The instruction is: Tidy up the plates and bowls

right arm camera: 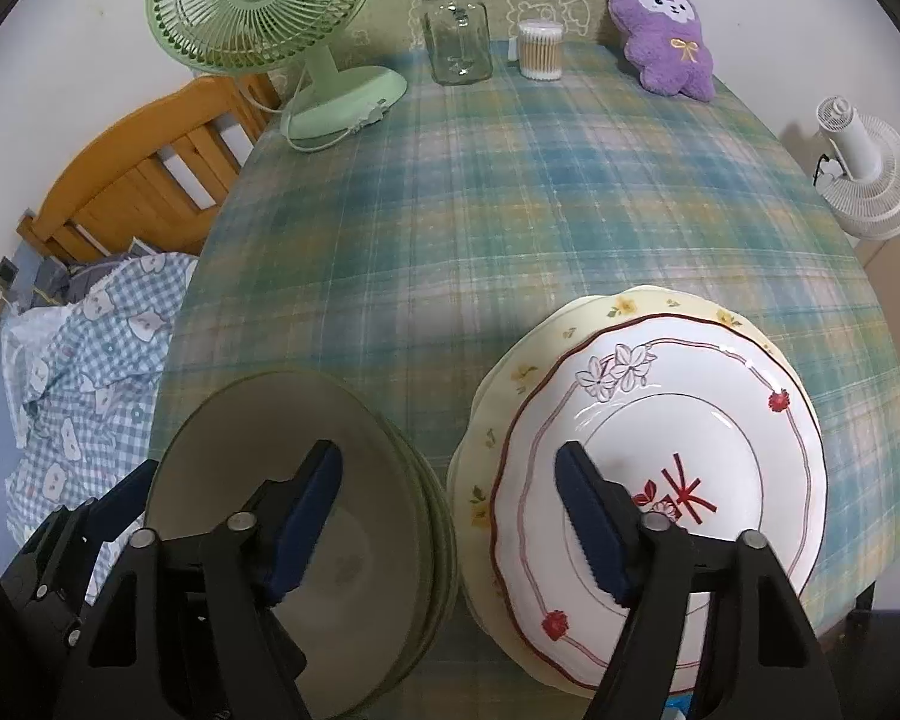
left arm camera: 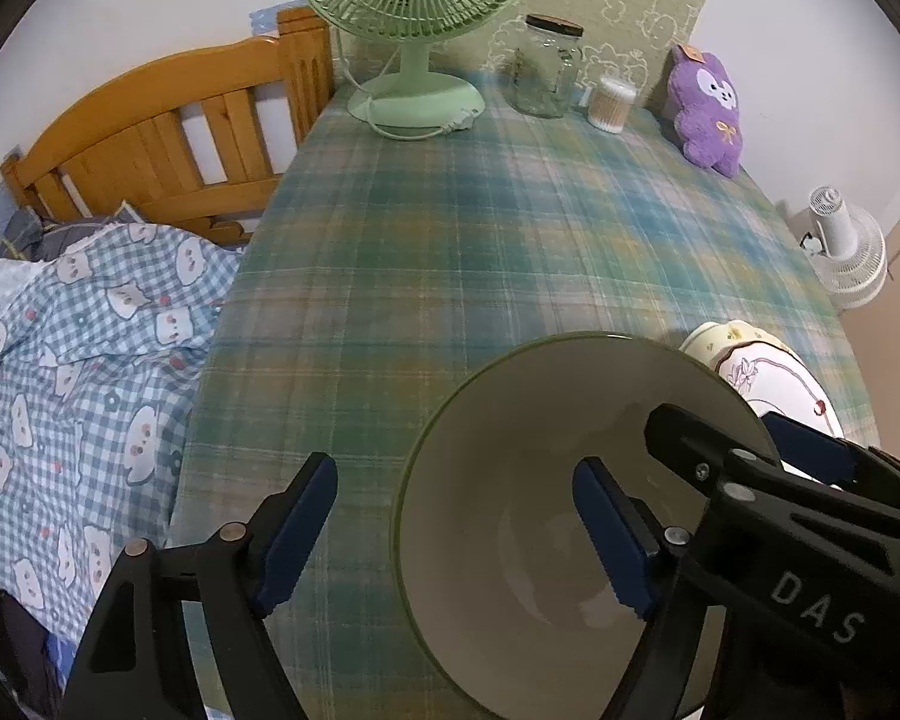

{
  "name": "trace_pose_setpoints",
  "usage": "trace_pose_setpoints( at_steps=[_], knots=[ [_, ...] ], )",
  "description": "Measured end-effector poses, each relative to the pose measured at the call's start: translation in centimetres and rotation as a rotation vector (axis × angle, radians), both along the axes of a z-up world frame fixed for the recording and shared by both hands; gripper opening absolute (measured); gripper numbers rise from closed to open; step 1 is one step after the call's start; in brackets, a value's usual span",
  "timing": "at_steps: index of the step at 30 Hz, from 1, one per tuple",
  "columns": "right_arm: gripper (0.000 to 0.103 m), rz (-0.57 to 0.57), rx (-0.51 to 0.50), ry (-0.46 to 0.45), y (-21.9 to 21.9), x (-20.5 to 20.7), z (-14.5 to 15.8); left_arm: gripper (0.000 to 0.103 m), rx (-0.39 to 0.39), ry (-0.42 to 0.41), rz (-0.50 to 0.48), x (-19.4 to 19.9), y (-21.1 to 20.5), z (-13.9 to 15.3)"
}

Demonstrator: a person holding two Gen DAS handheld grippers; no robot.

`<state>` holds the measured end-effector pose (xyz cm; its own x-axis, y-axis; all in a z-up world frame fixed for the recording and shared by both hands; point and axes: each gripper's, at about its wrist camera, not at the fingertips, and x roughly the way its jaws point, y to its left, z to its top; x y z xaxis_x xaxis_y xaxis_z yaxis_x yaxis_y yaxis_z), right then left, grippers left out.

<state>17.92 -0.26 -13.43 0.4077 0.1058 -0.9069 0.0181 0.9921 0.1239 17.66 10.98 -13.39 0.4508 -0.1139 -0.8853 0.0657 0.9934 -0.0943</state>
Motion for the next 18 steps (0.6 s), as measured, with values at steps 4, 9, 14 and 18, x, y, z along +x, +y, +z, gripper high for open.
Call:
trace_pose_setpoints(
  at_steps=[4, 9, 14, 18],
  knots=[
    [0.058, 0.003, 0.001, 0.03, 0.7, 0.1, -0.7, 0.072, -0.01, 0.013, -0.043, 0.1, -0.3, -0.5],
    [0.052, 0.008, 0.003, 0.062, 1.4, 0.3, -1.4, 0.064, -0.029, 0.038, -0.078, 0.3, -0.4, -1.0],
    [0.051, 0.006, 0.006, 0.089, 2.1, 0.4, -2.1, 0.056, -0.061, 0.081, -0.103, 0.5, -0.1, -1.9],
    [0.05, 0.005, -0.007, 0.085, 2.2, 0.3, -2.1, 0.054, -0.07, 0.095, -0.119, 0.7, 0.0, -2.1]
  ],
)
